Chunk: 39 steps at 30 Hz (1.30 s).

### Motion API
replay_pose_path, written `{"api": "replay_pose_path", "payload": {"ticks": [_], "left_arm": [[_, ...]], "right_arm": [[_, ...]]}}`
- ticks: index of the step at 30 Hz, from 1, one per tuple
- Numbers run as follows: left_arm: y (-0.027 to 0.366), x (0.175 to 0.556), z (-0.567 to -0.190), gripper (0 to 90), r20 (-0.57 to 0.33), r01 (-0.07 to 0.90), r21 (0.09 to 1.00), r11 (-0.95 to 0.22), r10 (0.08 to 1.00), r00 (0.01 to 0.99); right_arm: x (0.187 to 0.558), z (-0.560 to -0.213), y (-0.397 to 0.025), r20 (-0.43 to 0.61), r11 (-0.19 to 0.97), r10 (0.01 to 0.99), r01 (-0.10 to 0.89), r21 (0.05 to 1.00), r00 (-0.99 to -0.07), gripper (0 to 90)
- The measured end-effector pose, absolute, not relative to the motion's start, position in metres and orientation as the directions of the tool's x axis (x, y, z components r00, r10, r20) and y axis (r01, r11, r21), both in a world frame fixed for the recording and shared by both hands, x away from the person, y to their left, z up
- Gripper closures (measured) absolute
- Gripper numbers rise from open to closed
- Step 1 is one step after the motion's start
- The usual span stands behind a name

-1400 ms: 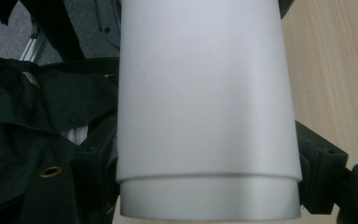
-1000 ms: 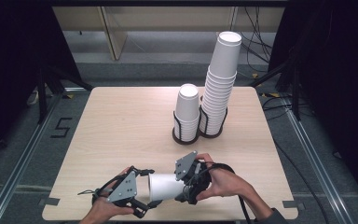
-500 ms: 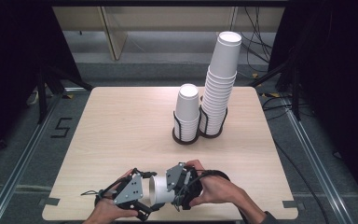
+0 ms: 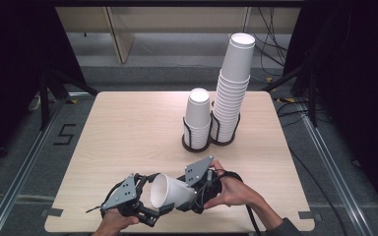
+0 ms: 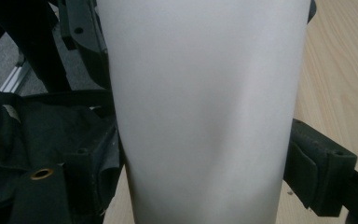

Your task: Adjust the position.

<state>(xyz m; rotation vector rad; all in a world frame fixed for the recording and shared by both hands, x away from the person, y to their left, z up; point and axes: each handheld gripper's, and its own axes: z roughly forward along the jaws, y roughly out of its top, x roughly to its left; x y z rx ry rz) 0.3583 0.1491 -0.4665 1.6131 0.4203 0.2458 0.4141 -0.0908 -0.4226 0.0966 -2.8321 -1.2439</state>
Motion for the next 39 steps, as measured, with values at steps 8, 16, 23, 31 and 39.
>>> {"api": "replay_pose_path", "payload": {"ticks": [8,16,23,31,39], "left_arm": [[0.151,0.359,-0.465,5.9,-0.117,0.140,0.990,-0.028,0.407,0.906],[0.150,0.360,-0.462,8.4,-0.061,0.118,0.988,-0.103,0.442,0.895],[0.151,0.359,-0.460,7.5,-0.082,0.125,0.990,-0.068,0.442,0.893],[0.149,0.359,-0.463,4.8,-0.122,0.138,0.990,0.000,0.462,0.878],[0.149,0.359,-0.464,7.4,-0.123,0.141,0.990,-0.004,0.462,0.878]], "right_arm": [[0.415,-0.423,-0.092,0.031,0.653,-0.067,-0.020,0.757,-0.997,21.3],[0.415,-0.428,-0.088,0.017,0.710,0.009,0.018,0.704,-1.000,17.9],[0.412,-0.432,-0.088,-0.018,0.742,0.016,0.000,0.670,-1.000,24.0],[0.416,-0.441,-0.088,0.065,0.663,-0.013,0.040,0.748,-0.998,23.8],[0.416,-0.450,-0.084,0.100,0.636,-0.018,0.066,0.769,-0.995,23.8]]}}
